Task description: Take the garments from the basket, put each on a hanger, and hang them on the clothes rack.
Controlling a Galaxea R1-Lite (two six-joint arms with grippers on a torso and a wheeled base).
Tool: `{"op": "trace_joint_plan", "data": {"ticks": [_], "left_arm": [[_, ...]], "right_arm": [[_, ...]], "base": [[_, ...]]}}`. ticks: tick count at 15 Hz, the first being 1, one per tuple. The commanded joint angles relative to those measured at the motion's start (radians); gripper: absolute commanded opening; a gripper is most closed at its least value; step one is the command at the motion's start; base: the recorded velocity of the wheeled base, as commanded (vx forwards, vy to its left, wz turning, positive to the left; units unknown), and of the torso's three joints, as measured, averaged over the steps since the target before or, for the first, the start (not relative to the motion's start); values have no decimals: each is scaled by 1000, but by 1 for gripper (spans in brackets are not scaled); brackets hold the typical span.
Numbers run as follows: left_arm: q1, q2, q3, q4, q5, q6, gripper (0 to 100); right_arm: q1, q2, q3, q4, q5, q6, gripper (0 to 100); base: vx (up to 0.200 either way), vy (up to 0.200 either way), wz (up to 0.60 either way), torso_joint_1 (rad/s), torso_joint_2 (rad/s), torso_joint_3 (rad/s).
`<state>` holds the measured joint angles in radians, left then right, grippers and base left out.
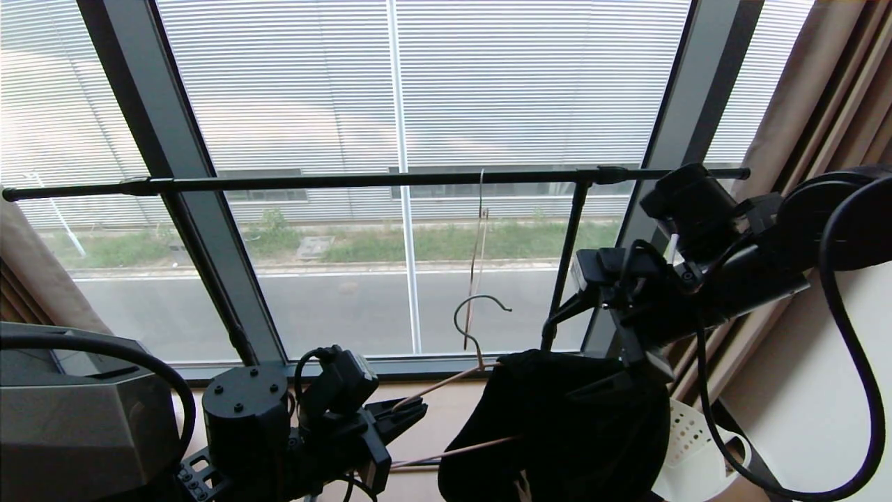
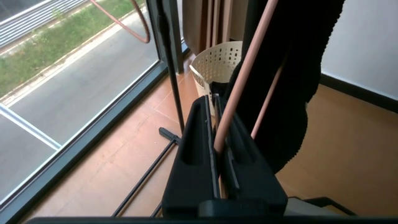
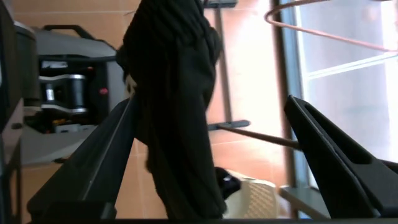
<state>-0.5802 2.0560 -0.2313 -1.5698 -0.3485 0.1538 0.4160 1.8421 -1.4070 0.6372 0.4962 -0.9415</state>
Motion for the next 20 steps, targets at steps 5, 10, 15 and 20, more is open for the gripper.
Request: {"op": "trace_joint_plan", "data": {"ticks": [5, 10, 15, 20], "left_arm": [[5, -17, -2, -1, 2, 0, 0], [8, -19, -3, -1, 2, -5, 0], [8, -20, -6, -1, 2, -8, 0], [10, -19, -13, -1, 2, -14, 0]], "right_arm": [[15, 89, 3, 2, 2, 7, 100], [33, 114, -1, -1, 2, 9, 100], [35, 108, -3, -2, 5, 26, 0], [33, 89, -3, -2, 19, 26, 0]], "base": [[0, 0, 0, 0, 0, 0], [0, 0, 0, 0, 0, 0], [0, 0, 0, 0, 0, 0], [0, 0, 0, 0, 0, 0]]}}
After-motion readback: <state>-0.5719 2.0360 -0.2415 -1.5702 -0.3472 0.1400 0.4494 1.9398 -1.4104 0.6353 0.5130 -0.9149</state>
